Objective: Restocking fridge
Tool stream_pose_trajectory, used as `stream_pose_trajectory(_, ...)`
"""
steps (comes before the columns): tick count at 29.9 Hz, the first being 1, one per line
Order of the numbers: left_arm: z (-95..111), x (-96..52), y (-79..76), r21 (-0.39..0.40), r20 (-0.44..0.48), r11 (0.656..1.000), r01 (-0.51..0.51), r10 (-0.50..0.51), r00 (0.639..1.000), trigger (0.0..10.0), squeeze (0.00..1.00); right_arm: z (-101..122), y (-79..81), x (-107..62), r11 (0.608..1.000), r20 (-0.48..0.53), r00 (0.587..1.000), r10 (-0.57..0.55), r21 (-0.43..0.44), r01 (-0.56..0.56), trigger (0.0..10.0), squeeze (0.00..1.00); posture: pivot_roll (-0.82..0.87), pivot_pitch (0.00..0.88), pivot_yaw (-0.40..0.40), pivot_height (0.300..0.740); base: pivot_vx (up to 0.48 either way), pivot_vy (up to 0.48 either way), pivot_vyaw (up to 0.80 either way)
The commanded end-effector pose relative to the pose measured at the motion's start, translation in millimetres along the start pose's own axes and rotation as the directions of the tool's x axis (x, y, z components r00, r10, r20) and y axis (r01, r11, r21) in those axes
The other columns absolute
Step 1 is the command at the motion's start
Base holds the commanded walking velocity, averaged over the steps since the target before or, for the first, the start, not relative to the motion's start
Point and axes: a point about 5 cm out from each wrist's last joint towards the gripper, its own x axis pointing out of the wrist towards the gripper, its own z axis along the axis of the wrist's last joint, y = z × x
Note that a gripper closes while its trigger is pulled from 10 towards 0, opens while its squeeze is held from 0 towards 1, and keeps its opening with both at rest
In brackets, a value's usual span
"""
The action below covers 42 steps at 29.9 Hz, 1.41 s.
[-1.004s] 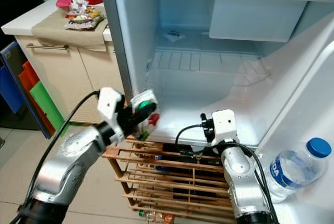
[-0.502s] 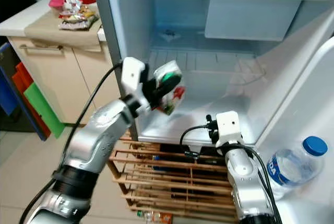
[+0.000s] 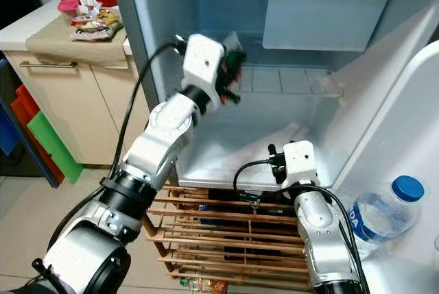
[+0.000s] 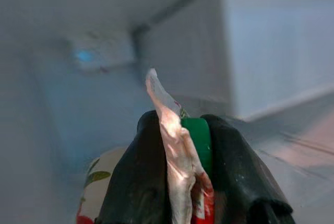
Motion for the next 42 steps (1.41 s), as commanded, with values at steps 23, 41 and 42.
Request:
stream_pose_trajectory(23,-7.6,34.6,45.9,-0.232,-0.109,0.954,-0.192,0.170,0.979,10.0,0.00,46.9,22.0,-38.6,0.977,0.088,0.979,0.185,0.090,-0.193,10.0,0.00,-0.32,0.012,0.156,0.740,0.000,0.000,0.00)
stream_pose_trajectory(41,-10.9,35.1,29.4,0.034,-0.125,0.959,-0.283,0.285,0.950,10.0,0.00,40.1,30.0,-64.9,0.974,0.002,0.980,0.197,0.114,-0.196,10.0,0.00,-0.31,0.061,0.155,0.740,0.000,0.000,0.00)
stream_pose_trajectory(42,-11.1,34.3,34.5,0.039,-0.128,0.952,-0.304,0.307,0.943,10.0,0.00,40.3,30.0,-65.5,0.974,0.001,0.981,0.196,0.115,-0.195,10.0,0.00,-0.31,0.061,0.155,0.740,0.000,0.000,0.00)
